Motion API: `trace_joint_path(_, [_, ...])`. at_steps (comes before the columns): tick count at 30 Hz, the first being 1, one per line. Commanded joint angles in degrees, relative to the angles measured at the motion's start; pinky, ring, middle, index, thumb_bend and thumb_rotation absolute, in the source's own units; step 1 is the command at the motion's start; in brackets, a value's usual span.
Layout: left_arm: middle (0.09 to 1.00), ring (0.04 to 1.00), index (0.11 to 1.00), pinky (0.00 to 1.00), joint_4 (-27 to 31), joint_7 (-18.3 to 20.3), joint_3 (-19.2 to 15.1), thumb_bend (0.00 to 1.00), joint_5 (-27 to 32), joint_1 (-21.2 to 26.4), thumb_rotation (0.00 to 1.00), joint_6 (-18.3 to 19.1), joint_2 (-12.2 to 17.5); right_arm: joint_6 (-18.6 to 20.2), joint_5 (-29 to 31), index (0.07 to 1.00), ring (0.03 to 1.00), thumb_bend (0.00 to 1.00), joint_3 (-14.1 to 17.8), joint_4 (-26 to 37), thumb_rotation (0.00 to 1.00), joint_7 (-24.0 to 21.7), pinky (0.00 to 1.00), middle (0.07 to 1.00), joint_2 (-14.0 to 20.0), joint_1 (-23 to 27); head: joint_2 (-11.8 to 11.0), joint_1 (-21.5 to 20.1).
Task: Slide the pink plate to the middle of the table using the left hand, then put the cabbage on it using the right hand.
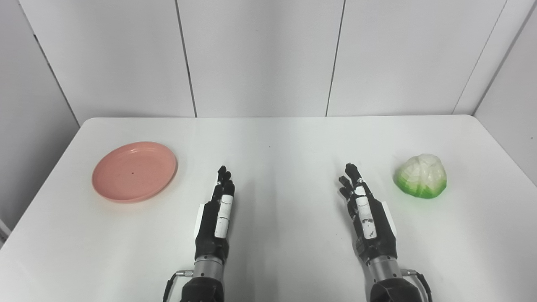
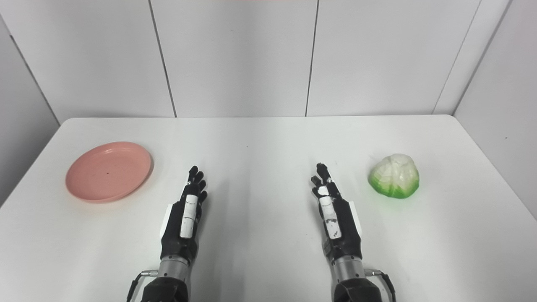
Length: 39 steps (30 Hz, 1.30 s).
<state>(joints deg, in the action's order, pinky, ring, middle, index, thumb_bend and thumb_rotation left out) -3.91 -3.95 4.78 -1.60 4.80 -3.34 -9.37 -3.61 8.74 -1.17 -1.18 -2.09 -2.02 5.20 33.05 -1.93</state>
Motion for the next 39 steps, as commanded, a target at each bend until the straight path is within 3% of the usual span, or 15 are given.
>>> trace_joint_path(1, [1.0, 1.0, 1.0, 1.0, 0.7, -0.1, 0.2, 0.89, -0.4, -0.4, 0.95, -1.3, -0.3, -2.4, 0.3, 0.917, 0.94, 0.93, 0.0, -1.8, 0.88, -0.8, 0.97, 0.961, -0.8, -2.0, 0.0, 0.1])
trace_joint_path(8, [1.0, 1.0, 1.0, 1.0, 0.0, 0.2, 0.1, 0.86, 0.4, -0.9, 0.96, -2.1, -0.4, -3.5, 0.4, 0.914, 0.937, 0.93, 0.3, -3.4, 0.88, -0.9, 0.97, 0.956, -0.8, -2.3, -1.7, 1.7])
trace_joint_path(21, [1.0, 1.0, 1.0, 1.0, 0.1, 0.2, 0.3, 0.83, 0.3, -1.1, 0.96, -2.1, 0.0, -3.9, 0.0, 0.924, 0.951, 0.94, 0.4, -4.8, 0.9, -1.2, 1.0, 0.963, 0.2, -2.0, -0.2, 0.7])
trace_joint_path(26, [1.0, 1.0, 1.0, 1.0, -0.7, 0.3, 0.6, 0.82, 0.1, -1.4, 0.95, -3.7, -0.1, -4.9, 0.5, 0.922, 0.952, 0.93, 1.1, -5.6, 0.89, -1.2, 0.99, 0.961, 0.5, -2.0, -2.5, 1.5])
trace_joint_path(31, [1.0, 1.0, 1.0, 1.0, -1.8, 0.0, 0.0, 0.82, 0.3, -1.4, 0.95, -3.9, -0.2, -6.3, 1.2, 0.925, 0.952, 0.92, 1.7, -7.4, 0.88, -1.6, 0.99, 0.961, 0.5, -1.7, -2.7, 1.4])
trace_joint_path(35, [1.0, 1.0, 1.0, 1.0, -2.4, 0.0, -0.6, 0.83, 0.7, -1.3, 0.94, -4.1, 0.1, -6.3, 0.9, 0.927, 0.954, 0.93, 1.4, -7.3, 0.88, -1.9, 0.99, 0.963, 0.3, -2.1, -1.9, 1.9])
trace_joint_path(39, [1.0, 1.0, 1.0, 1.0, 0.4, 0.6, -1.0, 0.83, 1.3, -0.7, 0.94, -2.0, 0.5, -3.7, 0.5, 0.922, 0.95, 0.93, 1.1, -4.0, 0.89, -1.2, 0.98, 0.96, -0.4, -2.2, 1.4, 1.0])
